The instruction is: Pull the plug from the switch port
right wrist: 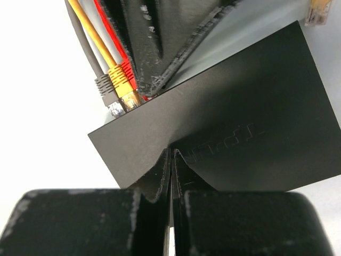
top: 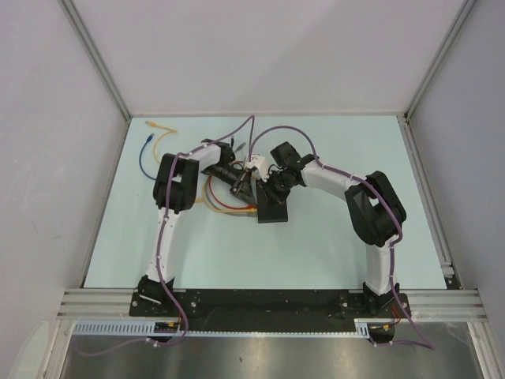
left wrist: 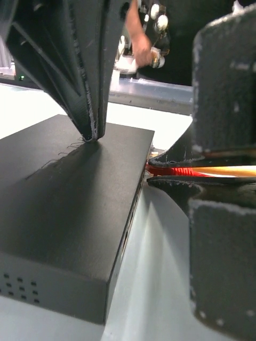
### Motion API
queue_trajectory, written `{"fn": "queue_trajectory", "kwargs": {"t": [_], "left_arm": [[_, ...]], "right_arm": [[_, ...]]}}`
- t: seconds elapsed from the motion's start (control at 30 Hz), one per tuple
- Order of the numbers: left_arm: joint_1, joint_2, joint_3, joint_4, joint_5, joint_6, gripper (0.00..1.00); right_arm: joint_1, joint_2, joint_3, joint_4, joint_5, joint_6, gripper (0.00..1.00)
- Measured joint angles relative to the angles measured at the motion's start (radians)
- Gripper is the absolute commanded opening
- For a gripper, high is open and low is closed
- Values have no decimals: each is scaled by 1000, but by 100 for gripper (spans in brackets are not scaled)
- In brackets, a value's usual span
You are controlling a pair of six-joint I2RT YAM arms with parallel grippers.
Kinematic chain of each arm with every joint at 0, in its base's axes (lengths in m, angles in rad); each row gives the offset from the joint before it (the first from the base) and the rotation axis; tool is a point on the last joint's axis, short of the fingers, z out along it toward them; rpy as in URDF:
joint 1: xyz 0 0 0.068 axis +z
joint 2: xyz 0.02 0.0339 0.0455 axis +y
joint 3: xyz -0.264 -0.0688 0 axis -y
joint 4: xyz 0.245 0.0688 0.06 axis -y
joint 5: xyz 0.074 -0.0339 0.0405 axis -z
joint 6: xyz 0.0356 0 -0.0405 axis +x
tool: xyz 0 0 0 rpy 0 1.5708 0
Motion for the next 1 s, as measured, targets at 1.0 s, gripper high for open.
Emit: {"fn": "queue_trajectory", "kwargs": {"t": [1.0], "left_arm": [[-16, 64, 107, -231, -39, 195, 0]], "right_arm": [[10, -4, -3, -1, 10, -4, 0]]}}
